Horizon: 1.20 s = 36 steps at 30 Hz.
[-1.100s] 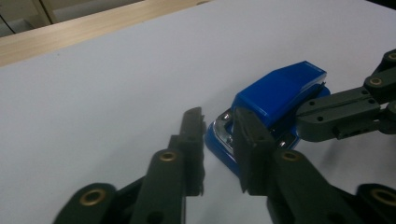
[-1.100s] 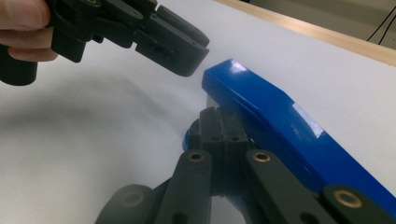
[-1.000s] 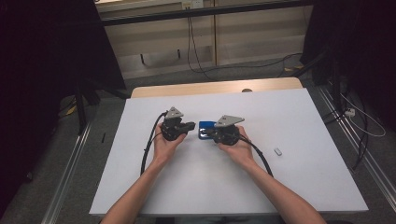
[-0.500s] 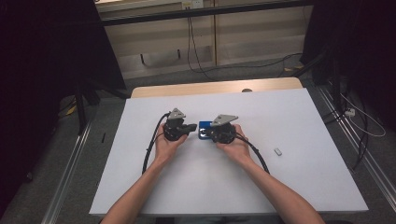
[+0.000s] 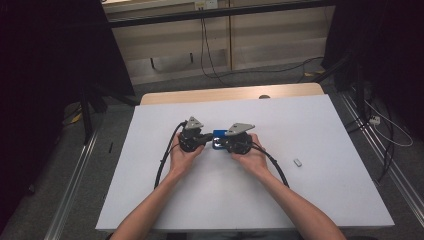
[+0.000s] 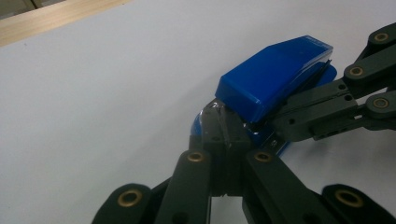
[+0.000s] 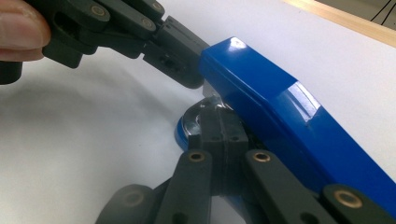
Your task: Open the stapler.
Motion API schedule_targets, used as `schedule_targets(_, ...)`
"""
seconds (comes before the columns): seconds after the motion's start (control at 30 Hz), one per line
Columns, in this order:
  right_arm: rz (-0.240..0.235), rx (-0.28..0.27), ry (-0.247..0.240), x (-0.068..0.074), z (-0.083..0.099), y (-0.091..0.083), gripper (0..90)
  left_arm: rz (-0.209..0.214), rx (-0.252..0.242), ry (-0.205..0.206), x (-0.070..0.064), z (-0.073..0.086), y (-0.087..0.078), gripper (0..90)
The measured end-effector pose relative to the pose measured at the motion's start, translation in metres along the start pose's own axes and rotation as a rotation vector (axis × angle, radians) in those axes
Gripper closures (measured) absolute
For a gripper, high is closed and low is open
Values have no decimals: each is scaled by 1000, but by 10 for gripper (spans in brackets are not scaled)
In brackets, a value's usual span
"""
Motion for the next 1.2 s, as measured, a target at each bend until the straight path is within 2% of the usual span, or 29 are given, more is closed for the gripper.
schedule_targets(0.1,1,0,-1,0,0,0,900,-16,5,10,0,0,0,900)
schedule_targets(0.27,5,-2,-6,0,0,0,900,-7,9,15,0,0,0,900)
schedule_targets(0.3,5,-2,-5,0,0,0,900,-17,8,22,1,0,-1,900)
schedule_targets(0.5,3,-3,-5,0,0,0,900,12,3,-1,-4,-2,-3,900)
schedule_targets(0.67,7,-4,-8,0,0,0,900,-1,0,-2,-4,-4,-5,900)
schedule_targets(0.77,11,-4,-10,1,0,0,900,14,-21,-20,-4,-5,-5,900)
schedule_targets(0.93,10,-4,-9,1,0,0,900,15,-40,-18,-3,-8,-7,900)
schedule_targets(1.07,5,-3,-6,0,0,0,900,20,-55,-41,-5,-11,-8,900)
schedule_targets(1.2,7,-3,-9,1,0,0,900,19,-65,-33,-4,-14,-10,900)
Point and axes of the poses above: each handheld gripper's, and its own axes: y roughly forward along the jaws, z roughly out of its underside, x roughly to its left, the point moved 10 cm from there along y, roughly forward along the jaws, and after that the axes turned 11 degrees about y, right-handed, at the moved point
